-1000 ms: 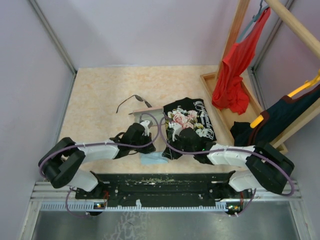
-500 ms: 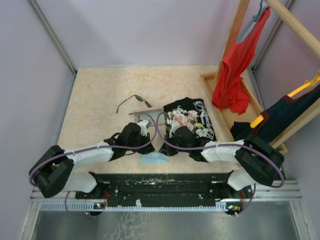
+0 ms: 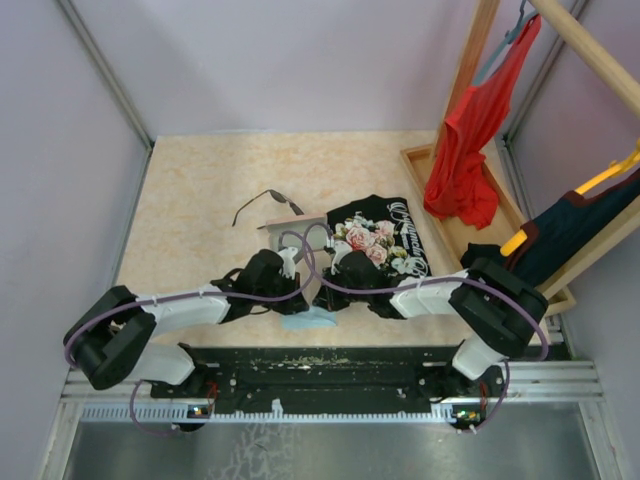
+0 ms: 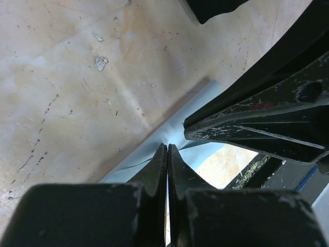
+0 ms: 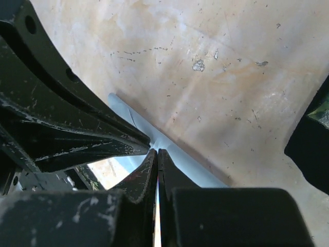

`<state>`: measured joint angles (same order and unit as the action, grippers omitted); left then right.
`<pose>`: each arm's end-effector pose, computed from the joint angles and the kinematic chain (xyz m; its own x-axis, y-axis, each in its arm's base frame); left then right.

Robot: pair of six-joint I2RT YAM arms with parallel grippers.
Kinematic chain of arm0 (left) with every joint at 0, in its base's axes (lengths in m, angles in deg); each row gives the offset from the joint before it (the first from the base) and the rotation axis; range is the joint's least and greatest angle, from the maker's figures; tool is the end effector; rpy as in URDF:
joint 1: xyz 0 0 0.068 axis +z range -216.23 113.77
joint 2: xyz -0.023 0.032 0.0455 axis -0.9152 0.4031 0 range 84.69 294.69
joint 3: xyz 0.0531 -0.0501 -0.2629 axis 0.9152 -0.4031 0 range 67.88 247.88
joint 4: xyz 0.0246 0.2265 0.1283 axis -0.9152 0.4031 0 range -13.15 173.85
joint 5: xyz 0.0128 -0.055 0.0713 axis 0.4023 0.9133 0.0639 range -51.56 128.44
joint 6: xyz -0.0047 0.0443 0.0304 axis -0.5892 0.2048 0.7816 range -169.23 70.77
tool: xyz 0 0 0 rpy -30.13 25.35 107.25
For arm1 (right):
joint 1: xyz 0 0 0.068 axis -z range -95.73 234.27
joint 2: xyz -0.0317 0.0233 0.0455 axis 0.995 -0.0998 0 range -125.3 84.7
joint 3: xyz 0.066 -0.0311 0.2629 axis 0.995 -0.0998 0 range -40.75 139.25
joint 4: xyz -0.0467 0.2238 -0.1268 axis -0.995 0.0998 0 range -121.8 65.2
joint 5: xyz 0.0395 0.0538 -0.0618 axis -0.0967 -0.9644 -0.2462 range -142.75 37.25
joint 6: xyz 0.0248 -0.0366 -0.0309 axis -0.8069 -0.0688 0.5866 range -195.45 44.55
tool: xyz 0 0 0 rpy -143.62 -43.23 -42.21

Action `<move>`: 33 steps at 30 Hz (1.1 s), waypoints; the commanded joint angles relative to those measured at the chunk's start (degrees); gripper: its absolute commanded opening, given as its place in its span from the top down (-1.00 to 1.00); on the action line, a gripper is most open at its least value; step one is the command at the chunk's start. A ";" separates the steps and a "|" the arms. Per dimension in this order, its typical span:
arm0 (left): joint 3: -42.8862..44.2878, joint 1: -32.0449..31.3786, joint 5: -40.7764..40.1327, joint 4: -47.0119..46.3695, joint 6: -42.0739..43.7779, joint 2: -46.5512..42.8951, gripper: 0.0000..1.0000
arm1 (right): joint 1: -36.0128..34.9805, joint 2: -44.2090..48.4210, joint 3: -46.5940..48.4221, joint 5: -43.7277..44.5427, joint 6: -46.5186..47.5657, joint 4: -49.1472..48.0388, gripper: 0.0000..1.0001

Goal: Organize the sunglasses
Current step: Fold the glasses cleaning cloth at the center of the board.

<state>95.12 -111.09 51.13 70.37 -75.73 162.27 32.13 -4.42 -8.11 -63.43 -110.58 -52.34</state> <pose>0.1677 -0.1778 0.1457 -0.7967 0.1786 -0.5774 0.4971 0.7370 -0.4580 0.1725 0.2327 0.1424 -0.7940 -0.1001 -0.5996 -0.5025 0.6631 0.5548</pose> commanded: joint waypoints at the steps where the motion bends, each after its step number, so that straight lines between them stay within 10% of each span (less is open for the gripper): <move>1: -0.45 0.08 0.49 -1.53 0.74 -0.30 1.00 | -0.69 -1.66 2.69 -0.29 -0.02 -2.45 1.00; 33: -6.15 -0.72 1.31 5.78 -2.74 -10.08 1.00 | -0.77 -5.01 3.48 5.40 -0.84 3.11 1.00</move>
<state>89.84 -111.24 51.20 74.42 -77.30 155.08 31.61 -8.77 -5.79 -61.20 -111.72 -50.65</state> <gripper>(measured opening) 0.005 0.004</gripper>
